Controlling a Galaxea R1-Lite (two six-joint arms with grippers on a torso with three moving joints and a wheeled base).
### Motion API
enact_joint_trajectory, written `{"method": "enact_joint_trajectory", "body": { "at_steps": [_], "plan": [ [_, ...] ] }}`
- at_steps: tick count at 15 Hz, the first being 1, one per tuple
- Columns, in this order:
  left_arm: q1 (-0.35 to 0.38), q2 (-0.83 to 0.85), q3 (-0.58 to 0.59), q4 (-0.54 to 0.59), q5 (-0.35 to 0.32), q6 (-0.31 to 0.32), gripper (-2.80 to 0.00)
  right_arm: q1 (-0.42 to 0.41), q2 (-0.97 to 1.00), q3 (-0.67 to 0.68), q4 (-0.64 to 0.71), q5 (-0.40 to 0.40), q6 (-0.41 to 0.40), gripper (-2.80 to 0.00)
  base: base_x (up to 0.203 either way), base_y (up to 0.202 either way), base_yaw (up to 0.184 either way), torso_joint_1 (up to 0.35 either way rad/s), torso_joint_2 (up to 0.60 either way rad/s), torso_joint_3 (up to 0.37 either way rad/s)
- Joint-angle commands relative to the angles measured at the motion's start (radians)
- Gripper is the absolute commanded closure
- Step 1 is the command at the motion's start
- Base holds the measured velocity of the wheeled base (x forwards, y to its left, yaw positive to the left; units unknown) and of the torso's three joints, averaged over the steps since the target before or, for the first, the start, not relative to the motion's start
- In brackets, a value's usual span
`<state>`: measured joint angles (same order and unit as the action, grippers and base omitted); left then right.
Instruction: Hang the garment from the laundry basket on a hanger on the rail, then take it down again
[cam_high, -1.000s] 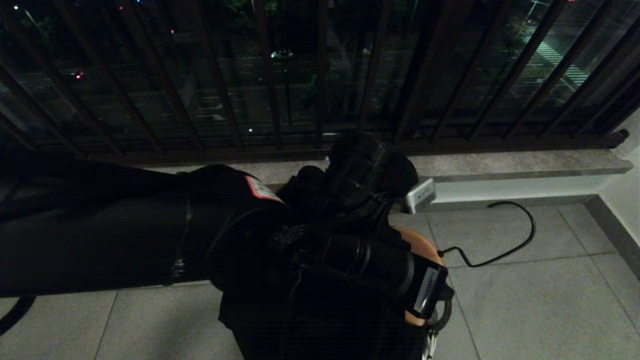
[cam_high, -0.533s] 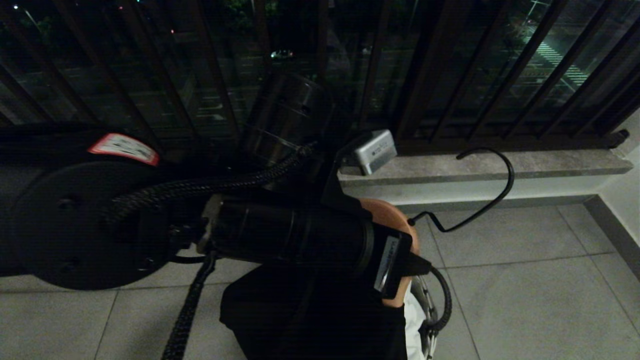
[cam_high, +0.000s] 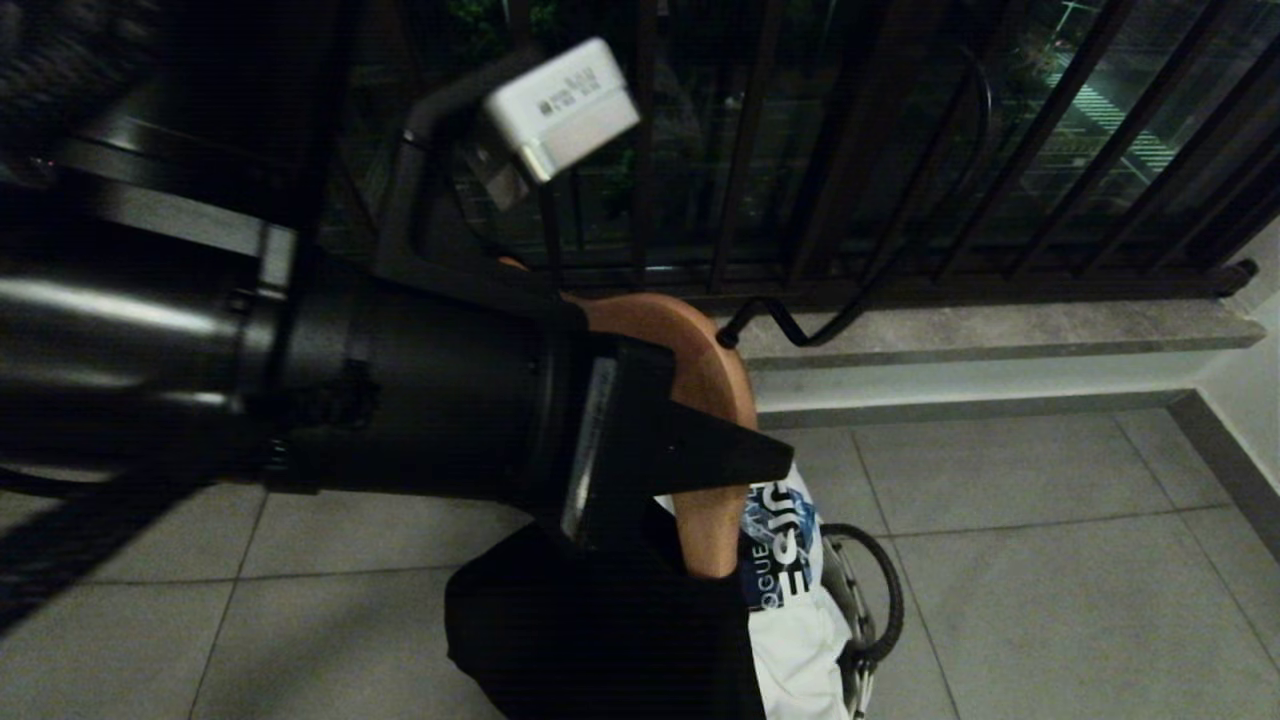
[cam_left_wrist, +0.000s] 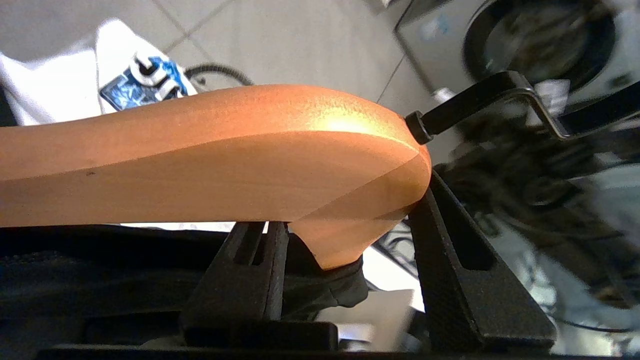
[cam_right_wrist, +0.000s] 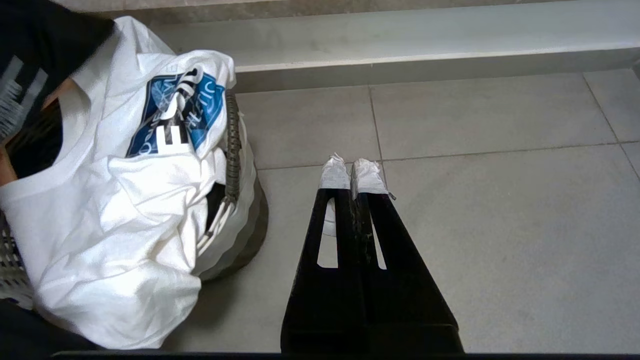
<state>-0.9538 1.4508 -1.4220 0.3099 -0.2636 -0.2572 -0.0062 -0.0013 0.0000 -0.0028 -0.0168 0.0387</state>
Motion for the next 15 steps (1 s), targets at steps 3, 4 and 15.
{"method": "enact_joint_trajectory", "body": {
  "at_steps": [3,4,15],
  "plan": [
    [0.012,-0.114,-0.007,0.029,0.001,-0.014,0.0,0.0,0.0,0.0,0.0,0.0,0.0,0.0,0.0,0.0,0.0,0.0,0.0,0.0],
    [0.019,-0.137,-0.006,0.035,0.0,-0.014,0.0,0.0,0.0,0.0,0.0,0.0,0.0,0.0,0.0,0.0,0.0,0.0,0.0,0.0],
    [0.136,-0.37,0.002,0.107,0.028,-0.027,0.0,0.0,0.0,0.0,0.0,0.0,0.001,0.0,0.0,0.0,0.0,0.0,0.0,0.0]
  ]
}}
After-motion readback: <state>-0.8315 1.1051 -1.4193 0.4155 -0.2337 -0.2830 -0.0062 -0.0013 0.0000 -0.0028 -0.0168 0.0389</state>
